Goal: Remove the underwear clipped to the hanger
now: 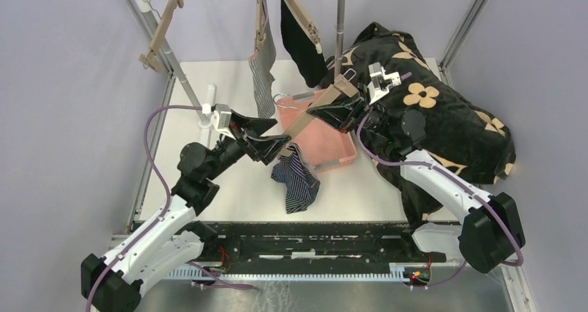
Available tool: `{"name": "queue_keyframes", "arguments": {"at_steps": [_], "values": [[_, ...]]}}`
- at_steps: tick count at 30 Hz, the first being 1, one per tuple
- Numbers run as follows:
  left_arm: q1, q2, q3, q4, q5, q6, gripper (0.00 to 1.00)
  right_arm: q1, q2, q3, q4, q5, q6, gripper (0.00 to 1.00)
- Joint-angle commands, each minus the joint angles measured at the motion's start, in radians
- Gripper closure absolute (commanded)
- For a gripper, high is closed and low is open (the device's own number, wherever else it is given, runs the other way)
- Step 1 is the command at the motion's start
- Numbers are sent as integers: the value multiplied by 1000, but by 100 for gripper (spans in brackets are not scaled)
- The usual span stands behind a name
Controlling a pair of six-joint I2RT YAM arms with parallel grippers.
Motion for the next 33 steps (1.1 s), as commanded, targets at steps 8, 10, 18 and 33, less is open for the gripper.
{"name": "queue_keyframes", "arguments": {"at_steps": [8,10,18,33], "values": [[-5,-44,-29,-117,-44,89,21,-1,-84,-6,37,0,-9,99],[-5,-48,-35,-111,-23,78,25,-2,-89,-7,23,1,-17,99],[-5,-103,-70,-68,80,36,24,-2,-92,-4,-18,15,-54,99],[-5,-29,-87,18,157,-53,44,-1,-96,10,-20,10,-45,99]]}}
